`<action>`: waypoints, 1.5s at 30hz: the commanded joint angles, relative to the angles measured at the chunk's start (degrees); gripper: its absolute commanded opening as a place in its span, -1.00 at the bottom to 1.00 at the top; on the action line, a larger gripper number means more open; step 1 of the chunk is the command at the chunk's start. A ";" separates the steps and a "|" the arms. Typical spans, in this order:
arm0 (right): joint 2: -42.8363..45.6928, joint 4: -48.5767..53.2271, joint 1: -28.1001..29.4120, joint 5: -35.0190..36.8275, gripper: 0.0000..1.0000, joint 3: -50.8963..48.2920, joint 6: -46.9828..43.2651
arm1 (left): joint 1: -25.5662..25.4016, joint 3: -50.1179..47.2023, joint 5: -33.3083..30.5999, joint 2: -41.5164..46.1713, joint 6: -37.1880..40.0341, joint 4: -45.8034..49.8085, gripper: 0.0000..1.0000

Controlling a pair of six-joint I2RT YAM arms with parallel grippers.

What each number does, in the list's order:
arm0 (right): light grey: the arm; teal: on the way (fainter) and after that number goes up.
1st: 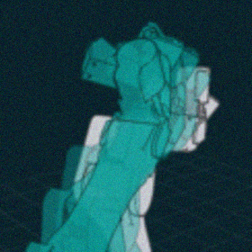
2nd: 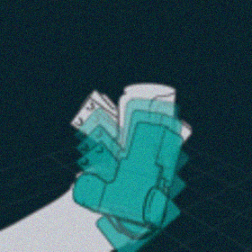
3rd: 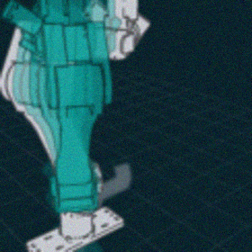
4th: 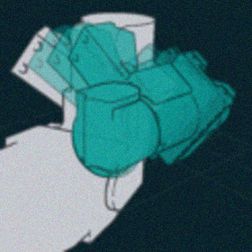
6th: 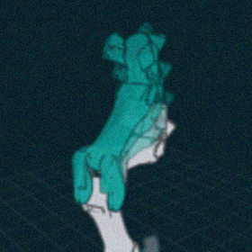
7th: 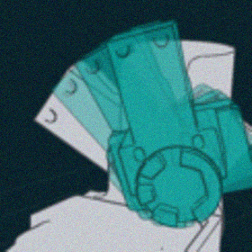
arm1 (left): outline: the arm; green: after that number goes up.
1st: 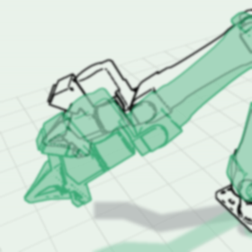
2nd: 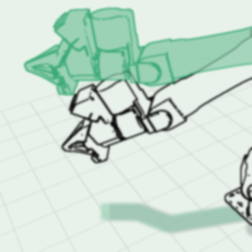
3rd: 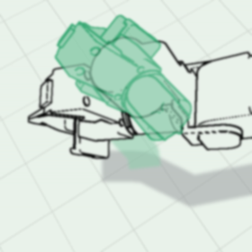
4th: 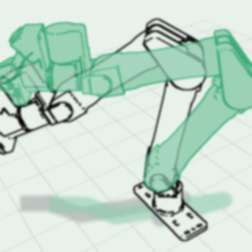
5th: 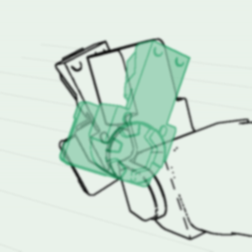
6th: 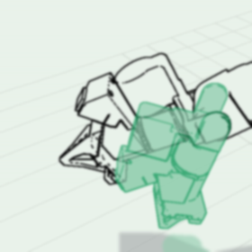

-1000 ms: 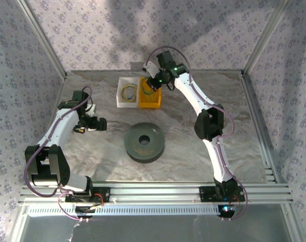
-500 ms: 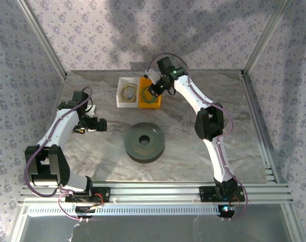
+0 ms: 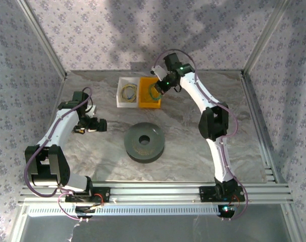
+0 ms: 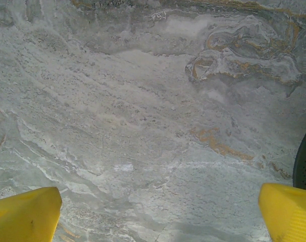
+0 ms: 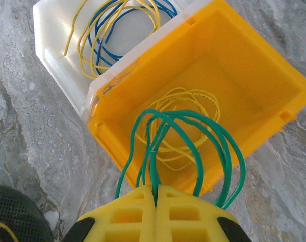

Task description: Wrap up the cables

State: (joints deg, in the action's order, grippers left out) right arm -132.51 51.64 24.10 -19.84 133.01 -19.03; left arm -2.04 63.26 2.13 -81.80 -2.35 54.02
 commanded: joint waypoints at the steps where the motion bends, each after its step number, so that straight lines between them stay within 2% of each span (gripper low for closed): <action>1: 4.10 3.55 -0.84 -2.93 -1.00 -1.05 -1.78 | -0.37 0.28 0.59 1.21 0.80 1.45 0.99; 13: 15.06 0.99 -1.86 -8.06 -1.00 -13.97 -1.67 | -0.58 1.93 2.15 2.57 0.29 1.88 0.99; 22: 30.63 -9.14 -3.72 -21.72 -1.00 -33.10 5.84 | -2.92 4.80 7.72 2.16 -1.00 -0.19 0.99; 25: 35.97 -14.54 -4.77 -28.76 -1.00 -39.84 10.20 | -4.31 6.02 11.89 2.10 -1.69 -2.65 0.99; 29: 43.19 -29.91 -7.18 -41.12 -1.00 -49.86 21.82 | -6.39 7.22 20.08 2.66 -3.07 -7.79 1.00; 33: 48.13 -40.30 -8.19 -47.18 -1.00 -55.35 31.34 | -9.11 6.75 30.20 4.58 -4.83 -17.36 1.00; 36: 50.15 -45.32 -8.02 -49.33 -1.00 -56.80 36.99 | -10.70 6.22 37.52 5.27 -7.39 -24.94 0.99; 40: 52.06 -45.05 -7.92 -50.17 -1.00 -57.79 37.29 | -14.36 4.47 44.53 5.64 -9.09 -33.92 0.89; 45: 52.87 -45.26 -8.06 -49.69 -1.00 -59.23 37.37 | -17.00 1.33 51.83 6.96 -13.50 -45.16 0.59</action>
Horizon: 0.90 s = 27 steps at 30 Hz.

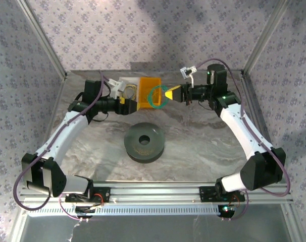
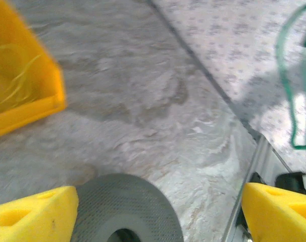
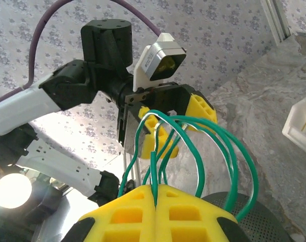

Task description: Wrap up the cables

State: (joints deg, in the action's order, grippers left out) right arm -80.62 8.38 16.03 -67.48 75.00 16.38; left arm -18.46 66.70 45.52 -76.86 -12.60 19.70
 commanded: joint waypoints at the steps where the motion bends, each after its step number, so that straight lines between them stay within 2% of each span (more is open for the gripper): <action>1: 1.00 -2.12 0.05 -2.05 -1.00 -1.32 1.89 | -0.82 -3.26 10.08 2.57 -5.39 -14.87 0.51; 4: 1.07 -2.75 0.40 -1.98 -1.00 -1.60 1.88 | -1.79 -6.56 12.74 4.31 -10.68 -25.23 0.31; 8: 0.96 -3.36 0.75 -1.80 -1.00 -1.46 1.83 | -3.79 -7.11 13.43 4.72 -11.83 -28.58 0.13; 16: 1.05 -2.53 1.42 -1.98 -1.00 -1.76 1.03 | -5.10 -6.41 13.44 4.02 -12.01 -29.75 0.07; 23: 1.58 -2.57 2.48 -1.77 -1.00 -1.70 0.76 | -4.84 -5.39 12.43 2.66 -9.57 -26.73 -0.05; 27: 1.86 -2.23 2.78 -1.86 -1.00 -1.71 0.50 | -3.98 -6.52 12.57 2.30 -11.57 -29.84 -0.12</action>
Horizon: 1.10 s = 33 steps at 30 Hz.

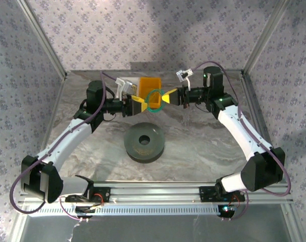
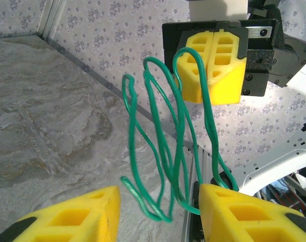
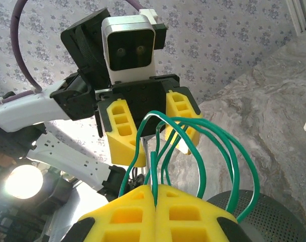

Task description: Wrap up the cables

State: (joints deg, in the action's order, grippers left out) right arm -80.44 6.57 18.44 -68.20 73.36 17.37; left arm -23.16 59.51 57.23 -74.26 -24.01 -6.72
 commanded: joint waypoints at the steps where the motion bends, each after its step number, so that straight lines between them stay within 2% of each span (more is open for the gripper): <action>1: 1.78 -0.24 0.37 -1.07 -1.00 -0.08 -0.64 | 0.98 0.33 0.96 -0.34 -0.76 -4.24 -0.14; 9: 2.36 0.61 0.62 -0.88 -1.00 -0.68 -1.19 | 2.42 -0.97 1.21 0.55 -3.23 -8.04 -0.30; 27: 2.38 0.04 1.73 -0.18 -1.00 -0.50 -1.28 | 2.29 -2.37 1.65 -0.98 -5.48 -11.73 -0.32; 33: 2.12 -0.27 1.74 0.22 -1.00 -0.56 -1.26 | 2.24 -2.46 1.64 -0.71 -6.04 -12.46 -0.58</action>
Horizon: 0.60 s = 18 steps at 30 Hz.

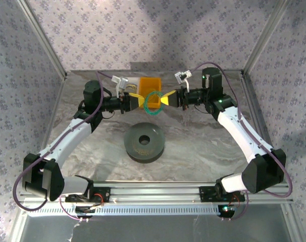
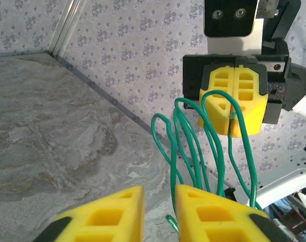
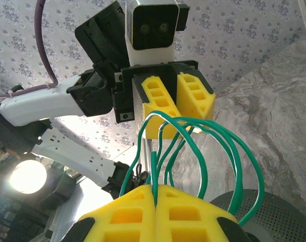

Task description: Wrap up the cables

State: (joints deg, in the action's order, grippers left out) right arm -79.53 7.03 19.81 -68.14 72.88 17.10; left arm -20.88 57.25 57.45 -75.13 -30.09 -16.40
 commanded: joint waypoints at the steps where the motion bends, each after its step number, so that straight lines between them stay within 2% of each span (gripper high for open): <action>1: 1.06 -0.76 0.37 0.35 -1.00 -0.02 -0.93 | -0.03 -0.20 1.41 0.25 -0.06 -2.81 -0.62; 10: 0.69 -1.08 0.19 0.99 -1.00 0.06 -0.80 | -0.19 -0.21 1.18 0.68 -0.20 -2.58 -1.00; 14: 1.24 1.41 -1.31 1.16 -1.00 0.24 -2.22 | -0.08 -0.16 0.56 1.29 1.45 -0.29 -1.00; 18: 3.31 4.71 -4.98 0.82 -1.00 0.17 -4.02 | 1.28 0.18 -2.53 2.75 4.69 5.83 -1.00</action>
State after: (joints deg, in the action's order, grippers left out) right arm -79.13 9.17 16.97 -66.87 72.88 15.35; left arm -20.58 57.14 56.47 -74.83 -28.99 -14.20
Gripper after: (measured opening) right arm 0.051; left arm 0.064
